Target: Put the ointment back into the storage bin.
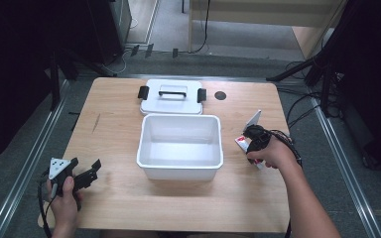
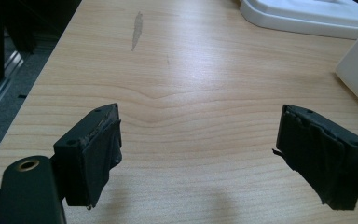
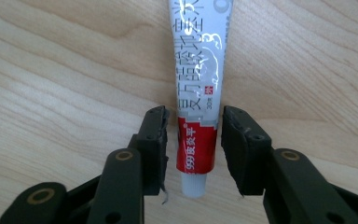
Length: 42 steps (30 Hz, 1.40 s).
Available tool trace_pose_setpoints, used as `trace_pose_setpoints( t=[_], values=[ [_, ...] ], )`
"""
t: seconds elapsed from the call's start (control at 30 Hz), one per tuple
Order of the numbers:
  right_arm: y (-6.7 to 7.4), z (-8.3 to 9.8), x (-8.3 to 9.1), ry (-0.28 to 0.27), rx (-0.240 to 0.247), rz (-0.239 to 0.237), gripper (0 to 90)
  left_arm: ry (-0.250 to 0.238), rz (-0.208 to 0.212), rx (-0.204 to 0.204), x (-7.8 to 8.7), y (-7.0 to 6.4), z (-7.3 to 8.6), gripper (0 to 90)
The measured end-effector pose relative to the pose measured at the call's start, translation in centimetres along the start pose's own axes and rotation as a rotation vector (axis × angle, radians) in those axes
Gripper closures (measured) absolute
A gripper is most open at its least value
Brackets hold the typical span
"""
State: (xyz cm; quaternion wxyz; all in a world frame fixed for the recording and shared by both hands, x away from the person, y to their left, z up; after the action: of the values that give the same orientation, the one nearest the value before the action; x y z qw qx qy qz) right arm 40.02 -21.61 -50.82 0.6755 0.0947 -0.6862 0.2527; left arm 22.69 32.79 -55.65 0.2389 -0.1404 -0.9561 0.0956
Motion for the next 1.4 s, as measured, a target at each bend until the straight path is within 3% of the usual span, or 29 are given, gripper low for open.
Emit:
trace_pose_setpoints(
  t=[0.5, 1.1, 1.23, 1.27, 1.4],
  values=[
    [0.1, -0.5, -0.5, -0.012, 0.016, -0.013, 71.2, 0.001, 0.000, 0.001, 0.0, 0.0, 0.0, 14.7],
    [-0.1, -0.2, -0.5, -0.041, 0.014, -0.026, 72.7, 0.000, 0.000, 0.001, 0.0, 0.0, 0.0, 14.7],
    [-0.5, -0.1, 0.3, -0.055, -0.022, -0.038, 72.7, 0.001, 0.000, 0.001, 0.0, 0.0, 0.0, 14.7],
    [-0.7, -0.1, 1.0, -0.063, -0.054, -0.053, 72.7, -0.001, 0.000, 0.000, 0.0, 0.0, 0.0, 14.7],
    [-0.9, -0.2, 2.4, -0.085, -0.057, -0.066, 72.8, -0.001, 0.000, 0.001, 0.0, 0.0, 0.0, 14.7]
  ],
)
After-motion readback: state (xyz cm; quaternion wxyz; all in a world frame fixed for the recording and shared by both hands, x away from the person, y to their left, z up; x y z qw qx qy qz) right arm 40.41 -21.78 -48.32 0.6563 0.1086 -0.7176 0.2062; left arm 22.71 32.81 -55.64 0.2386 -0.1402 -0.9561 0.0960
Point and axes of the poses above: each handheld gripper's, and its own axes: x roughly backward along the jaws, z roughly out of its underside, y roughly to its left, the point moved 1 cm from there along -x, roughly forward along the jaws, and after that the axes turned 11 degrees about z, right-handed, at the moved point
